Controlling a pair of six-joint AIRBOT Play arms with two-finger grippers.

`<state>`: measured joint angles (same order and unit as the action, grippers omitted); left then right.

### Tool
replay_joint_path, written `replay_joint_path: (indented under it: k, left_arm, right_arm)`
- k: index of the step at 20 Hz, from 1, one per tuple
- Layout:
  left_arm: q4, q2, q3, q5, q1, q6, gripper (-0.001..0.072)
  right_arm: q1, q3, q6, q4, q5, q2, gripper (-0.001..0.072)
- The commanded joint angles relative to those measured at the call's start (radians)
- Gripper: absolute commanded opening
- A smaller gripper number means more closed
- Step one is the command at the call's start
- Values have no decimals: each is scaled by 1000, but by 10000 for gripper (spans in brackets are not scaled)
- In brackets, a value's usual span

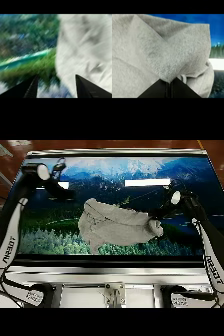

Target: Fold the shirts.

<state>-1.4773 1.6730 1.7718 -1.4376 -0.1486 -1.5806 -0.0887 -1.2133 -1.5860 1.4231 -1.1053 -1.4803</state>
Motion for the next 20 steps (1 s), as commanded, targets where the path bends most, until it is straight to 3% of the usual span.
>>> replay_joint_path:
  k: [1, 5, 7, 9, 11, 15, 20]
  left_arm:
    - [37, -98, -1, -257, 175, 18, 539]
    - [214, -268, -338, -146, 242, -18, 544]
    - [291, -336, -583, 5, 204, -22, 548]
    - [397, -365, -806, 190, 140, -21, 674]
    - [494, -354, -941, 364, 84, -21, 675]
    - [614, -316, -997, 613, 1, -18, 674]
    - [700, -246, -994, 671, -60, 2, 667]
  right_arm:
    - [0, -1, 5, 38, -69, 6, 60]
    - [0, -1, 5, 34, -69, 7, 60]
    - [0, -1, 5, 25, -62, 7, 60]
    - [0, -1, 5, 22, -58, 7, 60]
    - [0, -1, 6, 22, -50, 7, 60]
    - [0, -1, 64, 23, -92, 7, 60]
    - [0, -1, 65, 21, -101, 7, 60]
